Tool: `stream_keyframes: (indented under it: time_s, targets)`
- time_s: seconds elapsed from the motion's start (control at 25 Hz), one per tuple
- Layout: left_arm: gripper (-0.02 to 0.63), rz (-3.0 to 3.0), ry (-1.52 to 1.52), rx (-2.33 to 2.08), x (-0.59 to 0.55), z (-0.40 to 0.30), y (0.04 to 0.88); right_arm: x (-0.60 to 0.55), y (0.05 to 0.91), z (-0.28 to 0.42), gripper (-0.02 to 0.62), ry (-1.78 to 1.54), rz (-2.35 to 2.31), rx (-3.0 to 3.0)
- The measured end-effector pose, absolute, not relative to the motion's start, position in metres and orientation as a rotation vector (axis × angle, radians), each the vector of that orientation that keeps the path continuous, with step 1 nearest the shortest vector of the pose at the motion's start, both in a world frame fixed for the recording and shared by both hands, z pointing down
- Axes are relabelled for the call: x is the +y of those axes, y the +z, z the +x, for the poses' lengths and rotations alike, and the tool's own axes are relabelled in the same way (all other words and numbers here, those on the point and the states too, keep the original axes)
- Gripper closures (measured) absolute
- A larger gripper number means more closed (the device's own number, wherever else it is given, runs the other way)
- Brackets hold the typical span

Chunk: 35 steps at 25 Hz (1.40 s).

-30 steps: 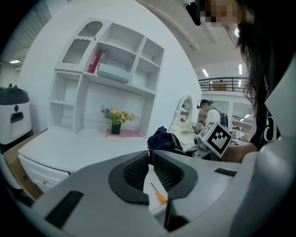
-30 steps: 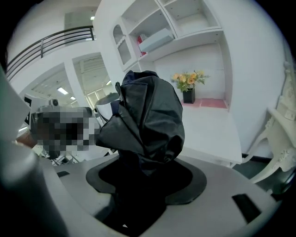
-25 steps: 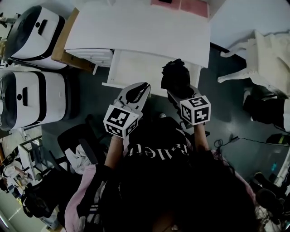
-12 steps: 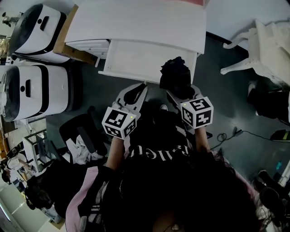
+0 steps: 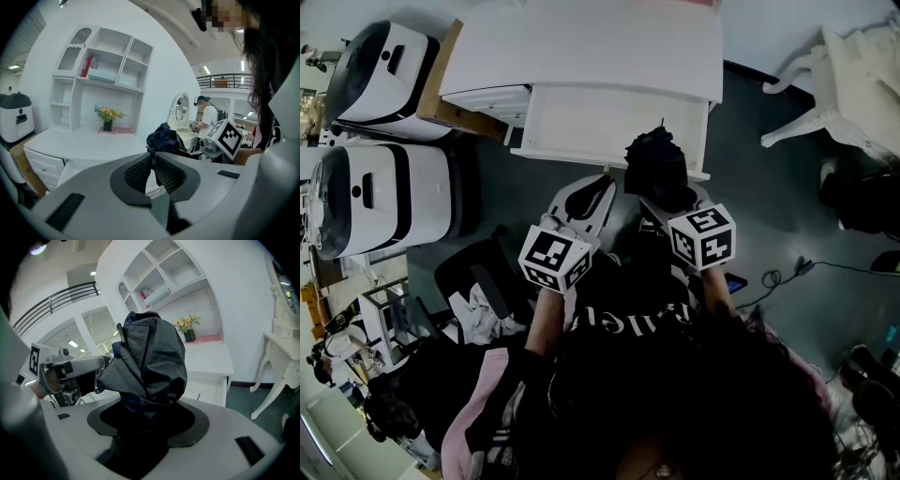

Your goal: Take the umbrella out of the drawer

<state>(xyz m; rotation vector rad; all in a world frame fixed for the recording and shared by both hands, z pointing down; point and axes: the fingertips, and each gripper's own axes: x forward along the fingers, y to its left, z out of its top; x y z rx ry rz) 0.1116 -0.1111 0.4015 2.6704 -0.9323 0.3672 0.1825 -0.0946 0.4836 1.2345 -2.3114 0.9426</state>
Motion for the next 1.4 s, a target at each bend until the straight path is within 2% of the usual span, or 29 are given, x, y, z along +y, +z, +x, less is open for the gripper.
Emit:
stream_keyframes:
  time_s: [0.76, 1.4]
  targets:
    - [0.566, 2.733, 0.238, -0.923, 0.023, -0.027, 0.383, 0.033, 0.463, 0.081, 0.324, 0.966, 1.440, -2.283]
    - [0.566, 2.778, 0.222, -0.716, 0.115, -0.055, 0.397, 0.137, 0.458, 0.048, 0.325, 0.998, 1.634, -2.204]
